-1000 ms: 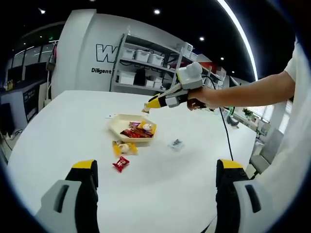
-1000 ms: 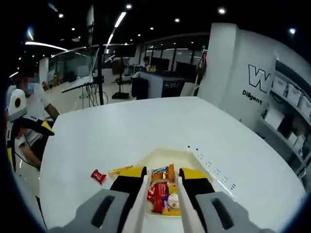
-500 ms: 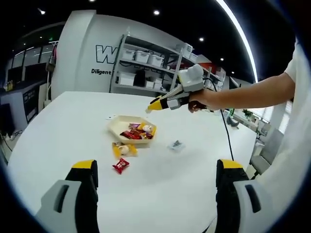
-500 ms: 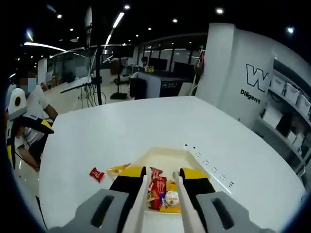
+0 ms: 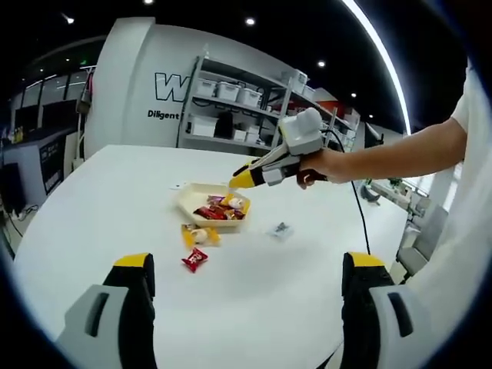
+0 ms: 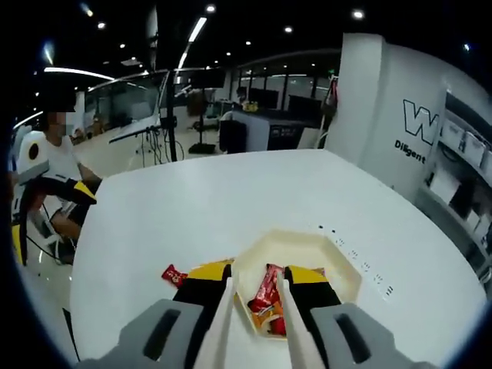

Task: Place the target food into the container with the food tongs after gripping and lifting it, then release it inside without dropping or visibly crushing the food.

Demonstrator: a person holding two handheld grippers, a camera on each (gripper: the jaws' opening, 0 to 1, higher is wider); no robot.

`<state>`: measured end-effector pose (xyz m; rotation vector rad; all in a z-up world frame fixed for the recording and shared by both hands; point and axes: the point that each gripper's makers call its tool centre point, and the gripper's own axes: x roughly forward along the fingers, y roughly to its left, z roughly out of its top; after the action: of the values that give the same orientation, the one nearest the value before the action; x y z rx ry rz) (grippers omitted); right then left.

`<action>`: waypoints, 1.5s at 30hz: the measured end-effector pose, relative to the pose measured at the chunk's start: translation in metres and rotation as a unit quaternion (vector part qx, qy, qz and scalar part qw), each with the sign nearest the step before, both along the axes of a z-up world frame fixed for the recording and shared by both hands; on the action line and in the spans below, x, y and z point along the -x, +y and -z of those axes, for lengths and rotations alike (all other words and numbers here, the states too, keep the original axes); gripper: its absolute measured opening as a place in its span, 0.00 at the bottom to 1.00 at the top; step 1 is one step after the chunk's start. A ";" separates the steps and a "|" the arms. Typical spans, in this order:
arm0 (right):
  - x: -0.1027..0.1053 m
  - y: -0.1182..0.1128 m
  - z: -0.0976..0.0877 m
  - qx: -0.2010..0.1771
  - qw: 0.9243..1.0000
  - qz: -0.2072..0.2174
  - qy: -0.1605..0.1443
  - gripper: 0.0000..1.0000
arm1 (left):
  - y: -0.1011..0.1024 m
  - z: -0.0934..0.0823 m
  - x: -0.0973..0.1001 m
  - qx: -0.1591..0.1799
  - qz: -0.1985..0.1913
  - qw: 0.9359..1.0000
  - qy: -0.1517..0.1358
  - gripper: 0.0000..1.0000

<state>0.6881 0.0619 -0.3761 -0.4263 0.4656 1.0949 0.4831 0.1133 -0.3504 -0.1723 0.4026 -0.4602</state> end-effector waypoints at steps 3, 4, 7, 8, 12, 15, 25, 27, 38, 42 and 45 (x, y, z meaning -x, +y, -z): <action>0.013 0.008 0.007 0.004 1.000 -0.019 0.007 0.23 | 0.000 0.000 0.002 0.001 -0.002 1.000 0.000 0.98; 0.015 0.010 0.010 0.007 1.000 -0.023 0.006 0.23 | 0.001 0.000 0.002 0.001 -0.002 1.000 0.000 0.98; 0.026 0.020 0.020 0.014 0.999 -0.040 0.015 0.24 | 0.001 0.002 0.004 0.001 -0.003 1.000 0.002 0.98; 0.029 0.022 0.023 0.016 0.999 -0.045 0.018 0.24 | 0.001 0.002 0.005 0.001 -0.002 1.000 0.003 0.98; 0.045 0.037 0.035 0.022 0.997 -0.065 0.026 0.24 | 0.003 0.004 0.007 0.001 -0.003 1.000 0.005 0.98; 0.055 0.046 0.041 0.019 0.997 -0.072 0.035 0.24 | 0.005 0.003 0.008 0.000 -0.005 1.000 0.005 0.98; 0.073 0.061 0.062 0.022 0.995 -0.076 0.056 0.24 | 0.012 0.003 0.010 -0.002 -0.008 1.000 0.008 0.98; 0.079 0.063 0.065 0.024 0.995 -0.077 0.059 0.24 | 0.012 0.003 0.011 -0.001 -0.009 1.000 0.009 0.98; 0.088 0.075 0.079 0.022 0.994 -0.071 0.078 0.24 | 0.017 0.007 0.014 -0.003 -0.009 1.000 0.017 0.98; 0.087 0.078 0.086 0.035 0.994 -0.069 0.076 0.25 | 0.019 0.008 0.015 -0.002 -0.011 1.000 0.018 0.98; 0.088 0.080 0.088 0.037 0.994 -0.067 0.077 0.25 | 0.020 0.009 0.015 -0.001 -0.012 1.000 0.020 0.98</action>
<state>0.5998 0.1422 -0.4642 -0.4462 0.6218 1.2485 0.4678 0.1335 -0.3592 -0.1836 0.4392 -0.4334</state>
